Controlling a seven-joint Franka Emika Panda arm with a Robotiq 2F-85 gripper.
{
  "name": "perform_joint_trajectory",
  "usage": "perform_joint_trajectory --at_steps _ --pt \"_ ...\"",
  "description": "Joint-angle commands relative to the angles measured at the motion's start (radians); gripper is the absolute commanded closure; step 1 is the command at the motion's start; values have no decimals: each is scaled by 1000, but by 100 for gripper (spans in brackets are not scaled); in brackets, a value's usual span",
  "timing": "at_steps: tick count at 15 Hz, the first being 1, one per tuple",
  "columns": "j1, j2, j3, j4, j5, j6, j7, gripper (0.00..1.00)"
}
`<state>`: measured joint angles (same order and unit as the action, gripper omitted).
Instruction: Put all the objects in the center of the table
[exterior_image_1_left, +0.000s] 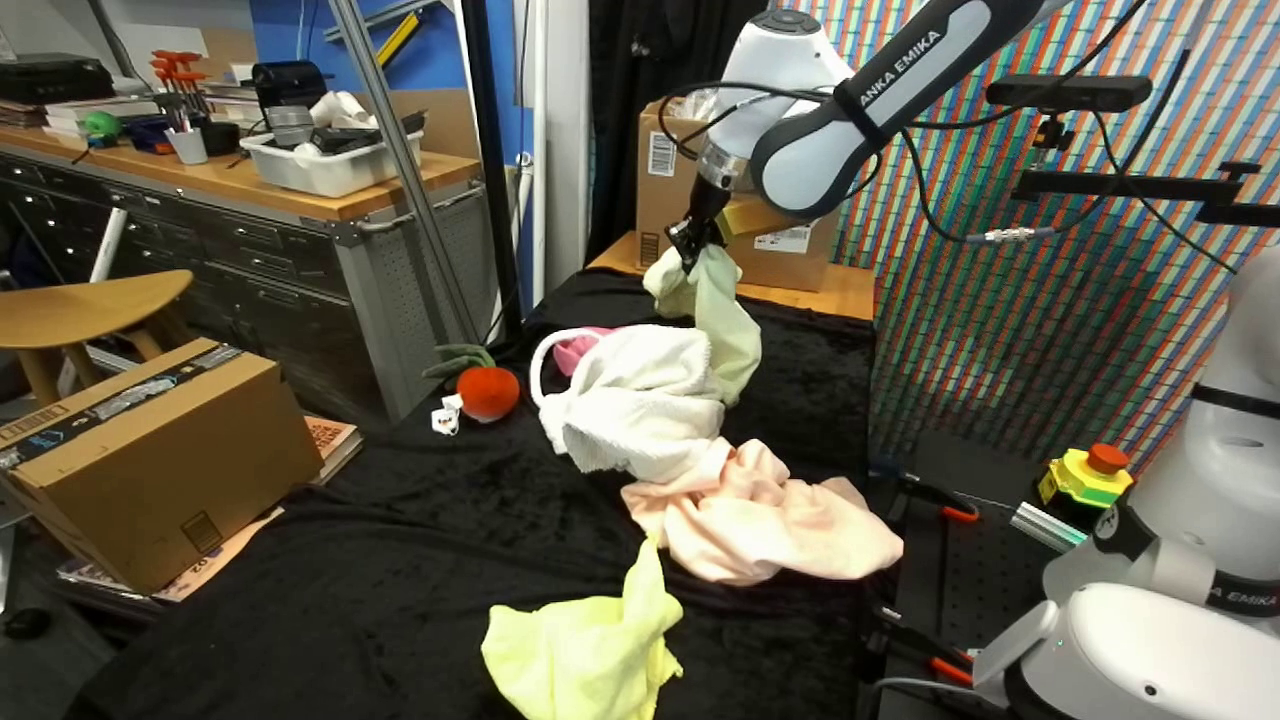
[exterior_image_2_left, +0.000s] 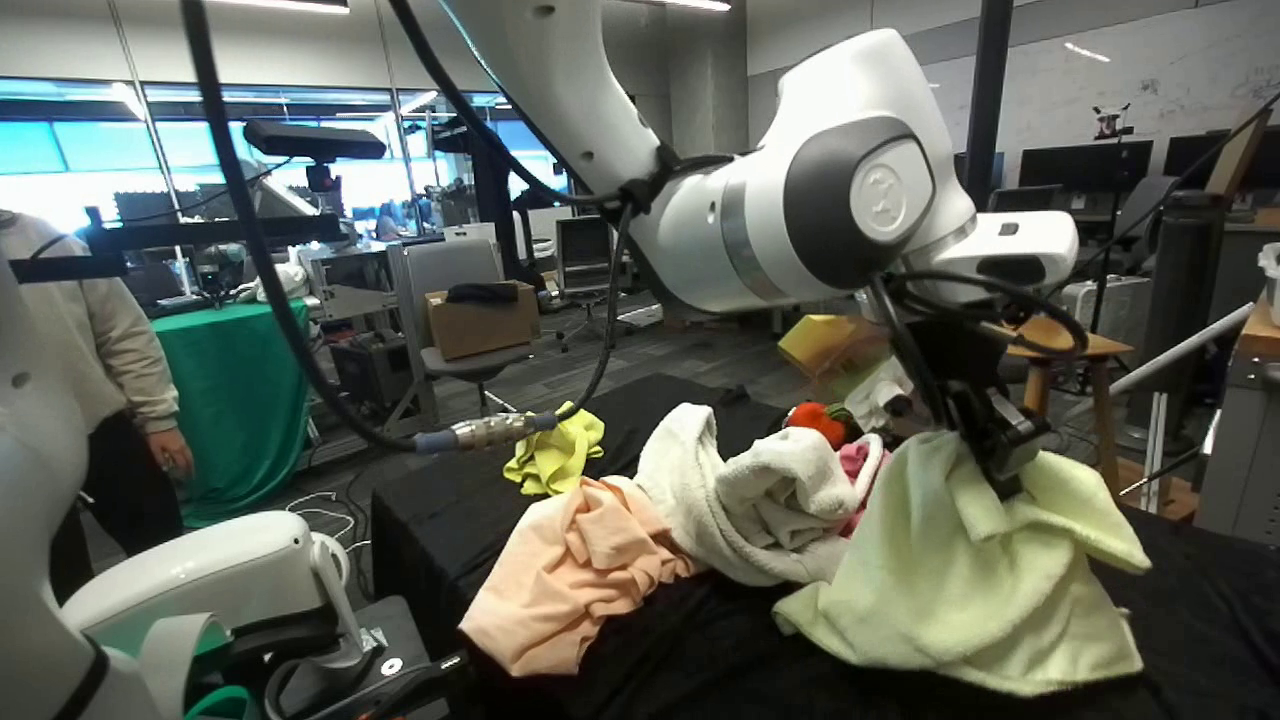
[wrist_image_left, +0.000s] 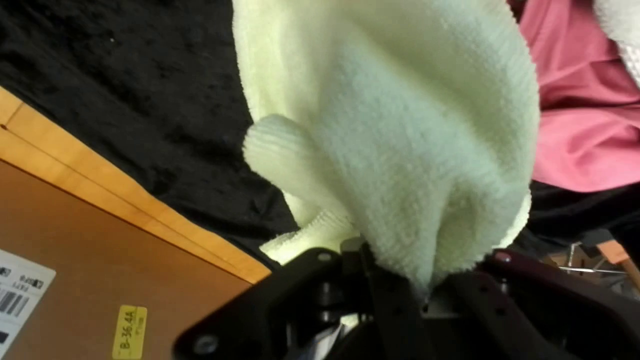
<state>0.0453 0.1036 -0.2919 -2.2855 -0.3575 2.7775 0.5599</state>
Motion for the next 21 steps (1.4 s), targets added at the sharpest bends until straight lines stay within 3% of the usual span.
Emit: perform_joint_trajectory --at_steps 1,9,15,16,21 --pt "21 -116 19 -10 -61 -21 22 97" --pt "75 -199 136 104 -201 -81 183 97" --pt "111 -114 240 198 -393 -202 322 98" --pt "66 -94 300 200 -405 -228 324 98" --pt "77 -18 322 180 -391 -323 305 98"
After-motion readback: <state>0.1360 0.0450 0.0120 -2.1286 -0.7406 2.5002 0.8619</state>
